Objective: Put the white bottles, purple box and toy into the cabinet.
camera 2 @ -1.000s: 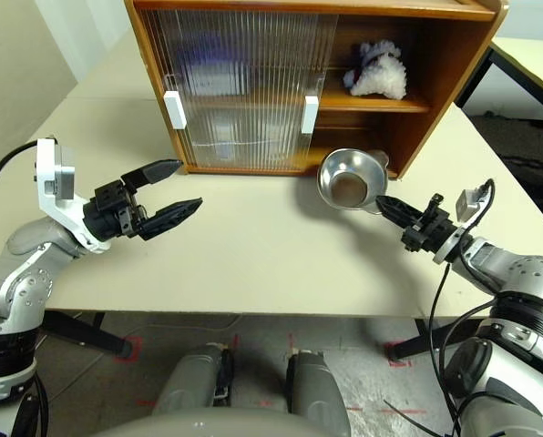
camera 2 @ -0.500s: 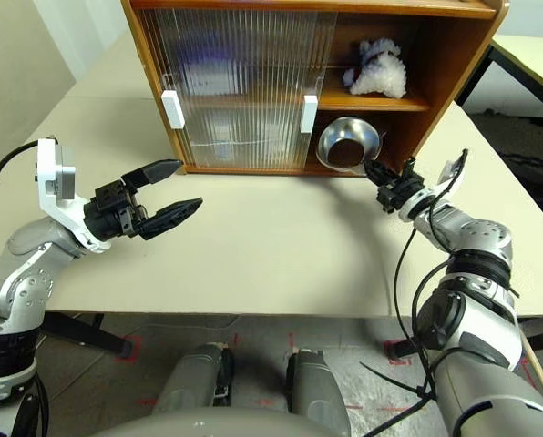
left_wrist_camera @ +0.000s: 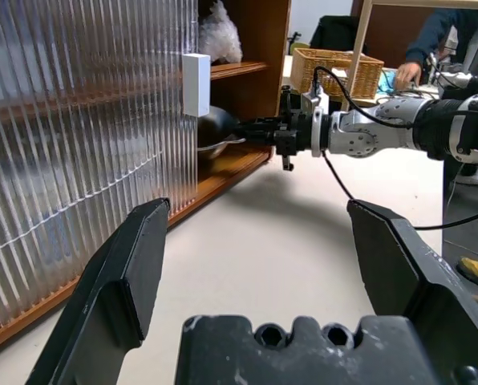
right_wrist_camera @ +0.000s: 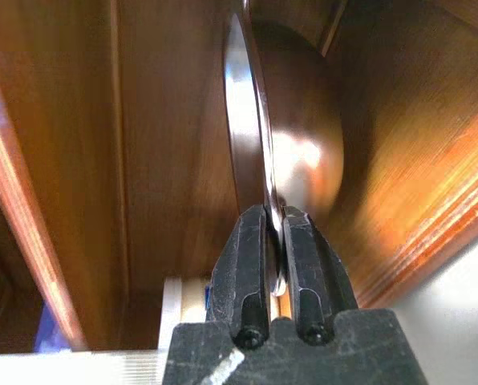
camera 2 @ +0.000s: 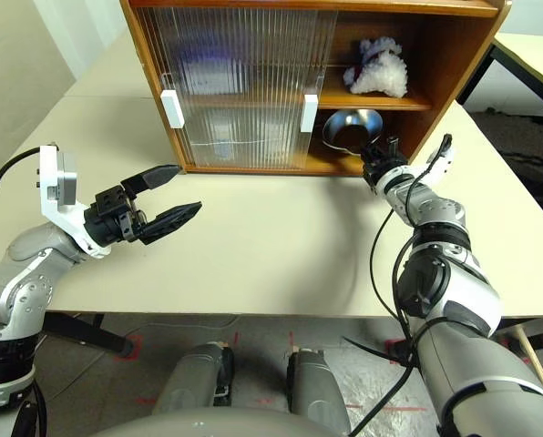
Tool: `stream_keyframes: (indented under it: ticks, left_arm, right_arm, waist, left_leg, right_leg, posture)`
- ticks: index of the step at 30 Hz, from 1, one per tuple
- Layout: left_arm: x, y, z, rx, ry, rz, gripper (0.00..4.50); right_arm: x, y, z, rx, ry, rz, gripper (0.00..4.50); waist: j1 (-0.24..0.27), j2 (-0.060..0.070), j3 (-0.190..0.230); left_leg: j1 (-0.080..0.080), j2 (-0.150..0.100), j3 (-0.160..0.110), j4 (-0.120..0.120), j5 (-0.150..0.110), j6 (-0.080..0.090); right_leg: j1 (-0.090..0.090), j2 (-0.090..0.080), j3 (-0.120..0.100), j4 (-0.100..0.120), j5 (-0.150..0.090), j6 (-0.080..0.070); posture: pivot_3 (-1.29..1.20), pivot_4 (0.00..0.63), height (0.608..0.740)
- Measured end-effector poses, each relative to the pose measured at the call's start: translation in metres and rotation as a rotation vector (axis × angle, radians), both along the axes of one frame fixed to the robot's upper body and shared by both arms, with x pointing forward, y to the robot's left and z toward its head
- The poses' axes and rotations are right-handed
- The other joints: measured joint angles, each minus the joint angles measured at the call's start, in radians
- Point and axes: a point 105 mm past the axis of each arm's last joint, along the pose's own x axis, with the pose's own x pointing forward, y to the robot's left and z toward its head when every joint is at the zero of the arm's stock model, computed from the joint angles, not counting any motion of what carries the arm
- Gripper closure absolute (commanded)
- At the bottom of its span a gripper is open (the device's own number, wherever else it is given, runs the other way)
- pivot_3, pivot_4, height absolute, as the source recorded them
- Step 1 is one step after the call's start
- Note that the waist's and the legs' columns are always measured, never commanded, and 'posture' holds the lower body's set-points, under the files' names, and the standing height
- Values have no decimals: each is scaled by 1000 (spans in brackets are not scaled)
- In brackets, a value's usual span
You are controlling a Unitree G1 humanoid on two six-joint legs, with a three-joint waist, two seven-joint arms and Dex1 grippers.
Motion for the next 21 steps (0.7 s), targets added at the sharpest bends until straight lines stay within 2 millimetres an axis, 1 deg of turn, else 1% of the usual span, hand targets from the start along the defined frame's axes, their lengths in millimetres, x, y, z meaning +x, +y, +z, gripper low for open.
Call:
stream_keyframes:
  ticks: [5,10,13,18,19,21]
  left_arm:
    - [0,0,1,1,-3,0,0]
    - [-1,-1,2,2,-8,5,0]
    - [-3,-3,5,4,-22,0,0]
    - [-1,-2,5,4,-17,11,0]
    - [-1,-2,5,4,-17,13,0]
    - [-1,-2,5,4,-17,14,0]
  right_arm:
    - [6,7,-3,0,24,-47,4412]
    - [13,17,0,7,25,-72,4412]
    - [17,21,3,26,21,-96,4412]
    - [18,24,2,27,27,-106,4412]
    - [19,24,2,26,28,-108,3685]
    - [20,26,5,25,25,-104,3144]
  waist:
    - [1,0,0]
    - [1,0,0]
    - [2,1,0]
    - [1,2,1]
    - [1,2,1]
    - [1,2,1]
  left_leg:
    - [-3,0,0,0,0,0]
    - [-6,0,0,0,1,1]
    - [-9,0,0,1,1,1]
    - [-9,0,0,2,1,2]
    - [-9,0,0,2,1,2]
    - [-9,0,0,2,1,1]
  right_leg:
    - [-4,0,0,1,0,0]
    - [-7,0,0,2,1,-1]
    - [-8,0,0,2,4,2]
    - [-9,0,0,2,5,1]
    - [-9,0,0,2,5,1]
    - [-9,0,0,2,4,0]
  posture:
    - [241,55,740]
    - [248,59,740]
    - [251,60,740]
    - [255,62,740]
    - [255,62,740]
    - [255,62,740]
